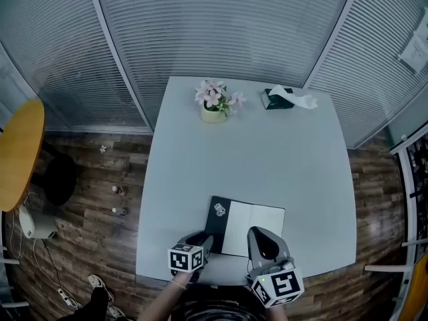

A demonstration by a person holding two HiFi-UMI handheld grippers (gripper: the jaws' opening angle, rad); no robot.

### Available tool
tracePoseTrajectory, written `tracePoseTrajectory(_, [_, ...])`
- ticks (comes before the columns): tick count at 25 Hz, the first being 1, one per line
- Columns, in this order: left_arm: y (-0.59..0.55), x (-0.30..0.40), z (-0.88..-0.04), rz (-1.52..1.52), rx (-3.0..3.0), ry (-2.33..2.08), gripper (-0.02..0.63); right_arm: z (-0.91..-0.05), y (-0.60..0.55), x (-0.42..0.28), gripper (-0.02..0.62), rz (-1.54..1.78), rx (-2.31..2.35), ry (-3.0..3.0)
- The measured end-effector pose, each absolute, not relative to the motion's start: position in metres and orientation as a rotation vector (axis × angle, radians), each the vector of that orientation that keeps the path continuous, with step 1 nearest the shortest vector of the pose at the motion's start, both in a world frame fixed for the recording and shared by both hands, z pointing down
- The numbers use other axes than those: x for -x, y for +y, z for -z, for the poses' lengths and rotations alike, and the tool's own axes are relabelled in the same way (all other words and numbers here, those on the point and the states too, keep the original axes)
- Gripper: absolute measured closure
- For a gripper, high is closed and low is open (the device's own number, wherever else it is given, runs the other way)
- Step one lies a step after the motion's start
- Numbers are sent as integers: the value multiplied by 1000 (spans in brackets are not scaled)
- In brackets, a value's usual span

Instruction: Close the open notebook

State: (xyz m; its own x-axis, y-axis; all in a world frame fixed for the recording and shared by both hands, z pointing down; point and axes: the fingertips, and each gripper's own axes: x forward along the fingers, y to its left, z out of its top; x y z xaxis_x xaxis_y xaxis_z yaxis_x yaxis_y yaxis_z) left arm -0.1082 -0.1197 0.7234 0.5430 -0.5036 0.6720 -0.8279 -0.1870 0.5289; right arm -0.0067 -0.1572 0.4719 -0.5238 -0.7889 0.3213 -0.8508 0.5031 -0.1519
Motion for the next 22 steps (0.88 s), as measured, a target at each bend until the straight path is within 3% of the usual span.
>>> tracePoseTrajectory(22, [-121,98,-668,-153,-1826,-1055,492,-463,-154,-16,592,-457,-1457,-2574])
